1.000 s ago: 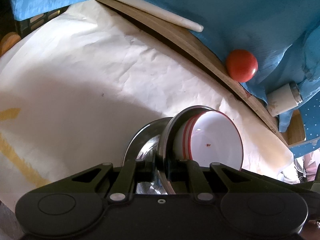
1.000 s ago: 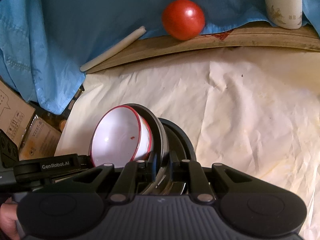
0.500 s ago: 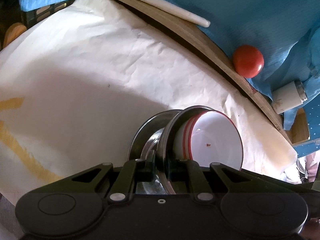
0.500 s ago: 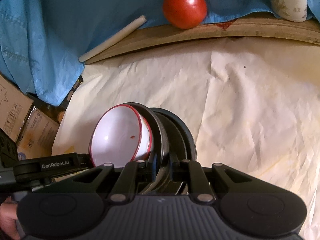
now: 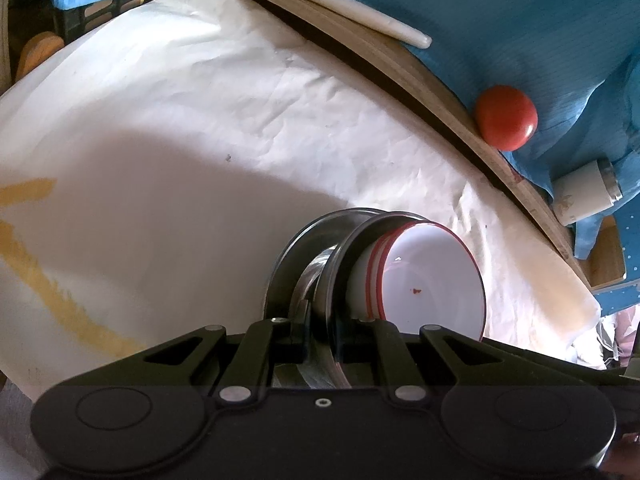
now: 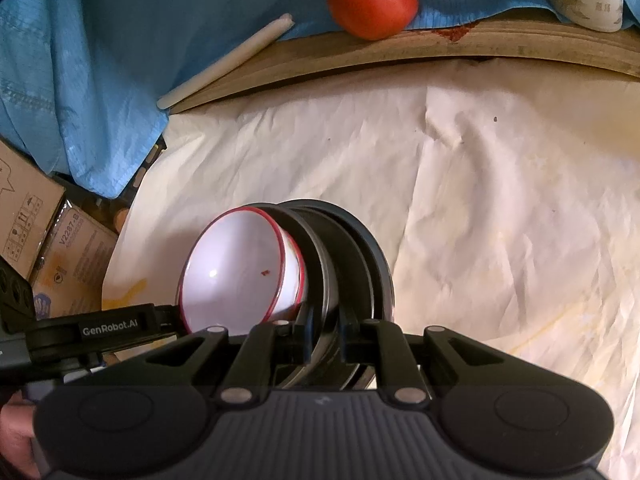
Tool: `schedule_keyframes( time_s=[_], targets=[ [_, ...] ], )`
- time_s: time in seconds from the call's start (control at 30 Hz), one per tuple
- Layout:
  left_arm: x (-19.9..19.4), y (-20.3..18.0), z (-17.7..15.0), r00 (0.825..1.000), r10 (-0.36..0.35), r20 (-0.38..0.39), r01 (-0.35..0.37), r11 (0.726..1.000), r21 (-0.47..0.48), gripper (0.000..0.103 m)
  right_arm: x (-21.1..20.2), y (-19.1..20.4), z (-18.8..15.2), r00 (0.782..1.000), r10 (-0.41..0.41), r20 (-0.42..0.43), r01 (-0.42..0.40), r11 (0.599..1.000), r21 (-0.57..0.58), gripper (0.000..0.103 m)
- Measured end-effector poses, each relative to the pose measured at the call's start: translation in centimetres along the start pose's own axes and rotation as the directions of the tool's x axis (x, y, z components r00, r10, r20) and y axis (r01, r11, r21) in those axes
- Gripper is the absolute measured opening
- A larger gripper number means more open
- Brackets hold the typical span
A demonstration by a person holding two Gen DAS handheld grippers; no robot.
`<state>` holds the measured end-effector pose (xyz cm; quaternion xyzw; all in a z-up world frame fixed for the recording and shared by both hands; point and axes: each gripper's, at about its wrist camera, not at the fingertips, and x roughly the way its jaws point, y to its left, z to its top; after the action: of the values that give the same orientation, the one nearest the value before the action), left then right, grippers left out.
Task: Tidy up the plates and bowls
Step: 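Lower the steel bowl onto the plate stack with both grippers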
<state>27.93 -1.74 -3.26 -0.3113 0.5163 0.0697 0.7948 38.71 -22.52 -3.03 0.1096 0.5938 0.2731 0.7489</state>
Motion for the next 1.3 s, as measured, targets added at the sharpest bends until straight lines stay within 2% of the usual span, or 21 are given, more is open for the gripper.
schedule_keyframes(
  time_s=[1.3],
  targets=[
    [0.46, 0.22, 0.14, 1.0, 0.006, -0.017, -0.006, 1.0, 0.002, 0.011, 0.69, -0.08, 0.12, 1.0, 0.001, -0.026, -0.001, 1.0, 0.001, 0.015]
  ],
)
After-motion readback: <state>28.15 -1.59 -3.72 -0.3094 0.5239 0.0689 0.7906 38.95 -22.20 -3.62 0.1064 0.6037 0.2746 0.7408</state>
